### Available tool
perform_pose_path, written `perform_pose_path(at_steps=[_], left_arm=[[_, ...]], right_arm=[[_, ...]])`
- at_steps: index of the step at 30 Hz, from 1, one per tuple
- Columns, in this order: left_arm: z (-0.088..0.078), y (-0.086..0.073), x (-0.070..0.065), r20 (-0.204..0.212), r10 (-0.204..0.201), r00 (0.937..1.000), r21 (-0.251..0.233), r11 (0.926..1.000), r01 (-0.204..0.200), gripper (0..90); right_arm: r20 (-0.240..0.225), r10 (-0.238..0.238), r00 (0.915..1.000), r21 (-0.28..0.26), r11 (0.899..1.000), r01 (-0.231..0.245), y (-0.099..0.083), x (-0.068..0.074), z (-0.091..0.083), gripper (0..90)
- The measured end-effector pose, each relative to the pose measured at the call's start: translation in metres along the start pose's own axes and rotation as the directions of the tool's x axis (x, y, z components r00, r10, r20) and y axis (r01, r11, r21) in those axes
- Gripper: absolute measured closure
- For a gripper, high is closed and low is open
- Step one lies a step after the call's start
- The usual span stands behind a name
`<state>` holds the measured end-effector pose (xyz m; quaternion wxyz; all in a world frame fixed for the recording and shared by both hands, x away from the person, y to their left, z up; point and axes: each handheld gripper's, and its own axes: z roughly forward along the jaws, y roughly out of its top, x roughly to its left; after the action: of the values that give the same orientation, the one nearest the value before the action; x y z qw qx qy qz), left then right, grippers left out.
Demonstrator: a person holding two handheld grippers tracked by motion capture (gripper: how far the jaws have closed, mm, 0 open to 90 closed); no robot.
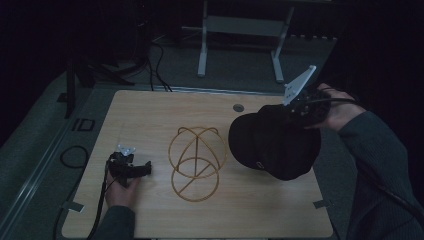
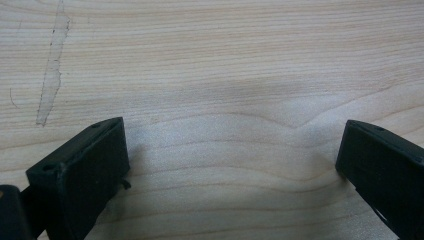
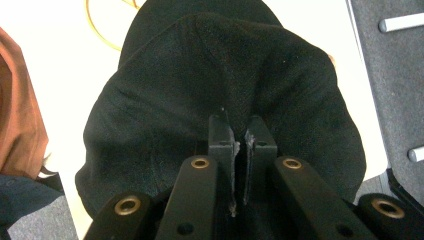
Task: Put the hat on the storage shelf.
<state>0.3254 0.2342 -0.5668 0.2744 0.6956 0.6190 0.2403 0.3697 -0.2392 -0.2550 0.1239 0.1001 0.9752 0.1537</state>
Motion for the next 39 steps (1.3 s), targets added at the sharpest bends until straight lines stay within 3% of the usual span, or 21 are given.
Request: perform_pose_path(at_steps=[39], left_arm=[[0.0, 0.0, 0.0, 0.0, 0.0, 1.0, 0.001, 1.0, 0.0, 0.1]], right_arm=[[-0.016, -0.012, 0.9998, -0.151, 0.989, 0.009, 0.0, 0.002, -0.018, 85.2]])
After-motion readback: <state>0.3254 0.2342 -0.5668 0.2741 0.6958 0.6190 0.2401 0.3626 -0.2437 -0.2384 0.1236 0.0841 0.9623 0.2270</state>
